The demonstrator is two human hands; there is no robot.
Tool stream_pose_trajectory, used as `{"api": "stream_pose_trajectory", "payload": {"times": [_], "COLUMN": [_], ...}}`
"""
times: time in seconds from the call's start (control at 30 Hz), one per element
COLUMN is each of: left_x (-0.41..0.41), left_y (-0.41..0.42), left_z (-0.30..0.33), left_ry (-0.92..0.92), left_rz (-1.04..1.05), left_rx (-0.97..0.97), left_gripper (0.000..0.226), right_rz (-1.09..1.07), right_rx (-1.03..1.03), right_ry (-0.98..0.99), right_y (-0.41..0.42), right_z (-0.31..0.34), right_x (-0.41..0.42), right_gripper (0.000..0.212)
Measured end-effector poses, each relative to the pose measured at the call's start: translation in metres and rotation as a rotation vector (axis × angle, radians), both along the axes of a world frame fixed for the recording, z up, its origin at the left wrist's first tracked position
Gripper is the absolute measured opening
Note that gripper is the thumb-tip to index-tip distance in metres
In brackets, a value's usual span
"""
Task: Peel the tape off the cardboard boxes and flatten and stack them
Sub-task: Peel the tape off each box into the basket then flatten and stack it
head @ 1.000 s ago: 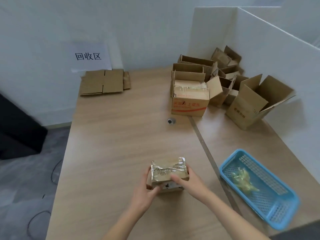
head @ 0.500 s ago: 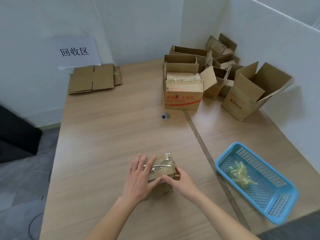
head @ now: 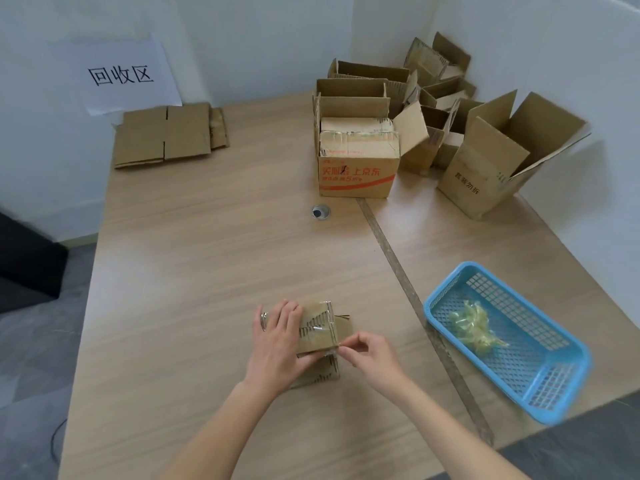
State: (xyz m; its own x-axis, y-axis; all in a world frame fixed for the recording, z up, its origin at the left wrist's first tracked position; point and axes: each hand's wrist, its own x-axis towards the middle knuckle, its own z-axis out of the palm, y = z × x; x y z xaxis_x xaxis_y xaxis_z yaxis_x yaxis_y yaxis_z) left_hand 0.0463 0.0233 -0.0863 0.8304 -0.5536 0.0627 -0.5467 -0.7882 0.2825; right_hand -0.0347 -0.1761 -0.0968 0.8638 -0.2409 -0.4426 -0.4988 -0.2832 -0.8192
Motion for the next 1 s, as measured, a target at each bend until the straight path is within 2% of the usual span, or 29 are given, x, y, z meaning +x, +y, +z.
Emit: {"api": "stream_pose_trajectory", "payload": {"times": [0.07, 0.17, 0.3, 0.37, 0.5, 0.6, 0.77, 0.83, 0.9, 1.0], "left_x": [-0.001, -0.002, -0.003, -0.003, -0.002, 0.001, 0.000, 0.001, 0.001, 0.002], "left_y": [0.002, 0.000, 0.000, 0.000, 0.000, 0.002, 0.000, 0.002, 0.003, 0.003], "left_z": [-0.003, -0.001, 0.001, 0.000, -0.003, -0.005, -0.010, -0.013, -0.014, -0.014], "left_ry": [-0.032, 0.014, 0.059, 0.059, 0.041, 0.037, 0.008, -0.013, -0.034, -0.049], "left_rz": [0.007, 0.024, 0.046, 0.038, 0.019, 0.021, 0.023, 0.010, 0.003, -0.010], "left_rx": [0.000, 0.004, -0.043, -0.039, -0.048, -0.063, -0.051, -0.059, -0.064, -0.065], "left_gripper": [0.091, 0.091, 0.088, 0.088, 0.089, 0.089, 0.086, 0.085, 0.085, 0.085], "right_rz": [-0.002, -0.023, 0.079, 0.106, 0.218, 0.203, 0.104, 0.156, 0.255, 0.359], "right_rx": [-0.014, -0.044, 0.071, 0.092, -0.182, -0.315, -0.381, -0.383, -0.378, -0.397], "right_ry": [0.003, 0.042, 0.164, 0.160, 0.038, -0.104, -0.352, -0.415, -0.447, -0.451], "right_y": [0.002, 0.010, 0.002, -0.010, -0.015, -0.002, 0.018, 0.016, 0.009, -0.003], "right_z": [-0.002, 0.004, 0.026, 0.042, 0.063, 0.065, 0.049, 0.041, 0.036, 0.034], "right_x": [-0.001, -0.004, -0.003, -0.001, 0.017, 0.027, 0.029, 0.032, 0.036, 0.043], "right_gripper": [0.013, 0.011, 0.022, 0.018, 0.011, 0.008, 0.007, 0.002, 0.008, 0.005]}}
